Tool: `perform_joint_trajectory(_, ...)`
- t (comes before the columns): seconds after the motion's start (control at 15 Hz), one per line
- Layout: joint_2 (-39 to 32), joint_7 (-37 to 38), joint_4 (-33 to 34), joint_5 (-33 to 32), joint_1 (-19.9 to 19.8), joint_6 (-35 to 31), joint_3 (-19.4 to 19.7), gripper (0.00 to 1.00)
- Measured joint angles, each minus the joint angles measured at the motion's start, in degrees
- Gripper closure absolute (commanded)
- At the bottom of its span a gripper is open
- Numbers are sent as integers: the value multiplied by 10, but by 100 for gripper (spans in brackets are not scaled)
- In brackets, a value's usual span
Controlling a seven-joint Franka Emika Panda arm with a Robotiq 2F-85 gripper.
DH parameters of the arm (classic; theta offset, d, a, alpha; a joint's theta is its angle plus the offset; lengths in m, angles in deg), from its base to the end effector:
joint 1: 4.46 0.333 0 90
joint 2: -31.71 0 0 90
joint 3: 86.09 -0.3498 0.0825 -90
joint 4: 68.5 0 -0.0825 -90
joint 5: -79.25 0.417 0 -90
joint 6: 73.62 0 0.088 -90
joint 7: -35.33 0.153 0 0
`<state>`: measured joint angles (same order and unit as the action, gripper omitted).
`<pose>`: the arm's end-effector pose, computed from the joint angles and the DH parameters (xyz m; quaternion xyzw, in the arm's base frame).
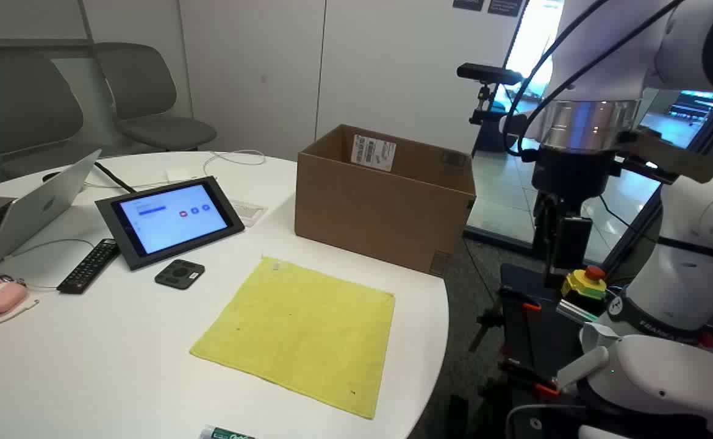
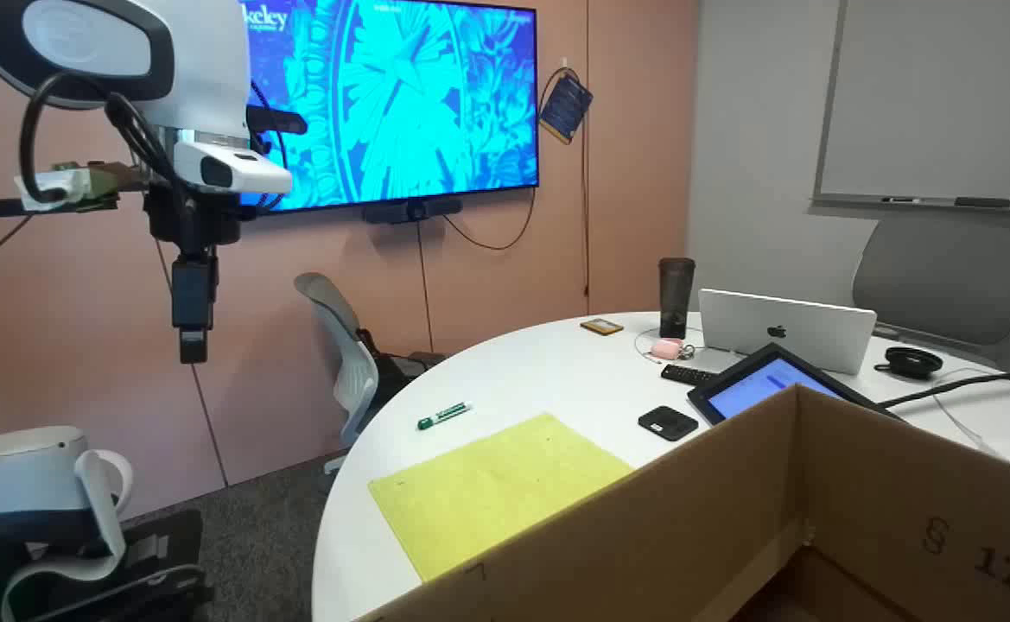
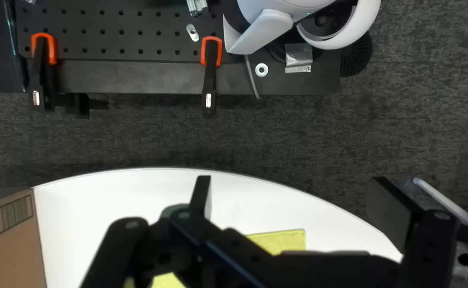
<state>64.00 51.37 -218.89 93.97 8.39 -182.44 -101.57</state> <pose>0.3026 0.1880 0.3768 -0.9949 -0.0286 0.0954 0.0128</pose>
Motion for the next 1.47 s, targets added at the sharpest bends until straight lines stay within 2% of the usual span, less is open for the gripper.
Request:
perform_joint_trajectory(0.47,-2,0,-1,-4,0,-1,-1,0)
perform_joint_trajectory(0.73,-28,0,13,-34,0,-26,-12,0)
perform_joint_trajectory(0.93,-88,4,56,-61,0,-73,-37,0)
perform_joint_trajectory(1.2,-212,45,145,-99,1,-149,-71,0)
perform_joint_trajectory(1.47,-345,94,253,-145,19,-183,-80,0)
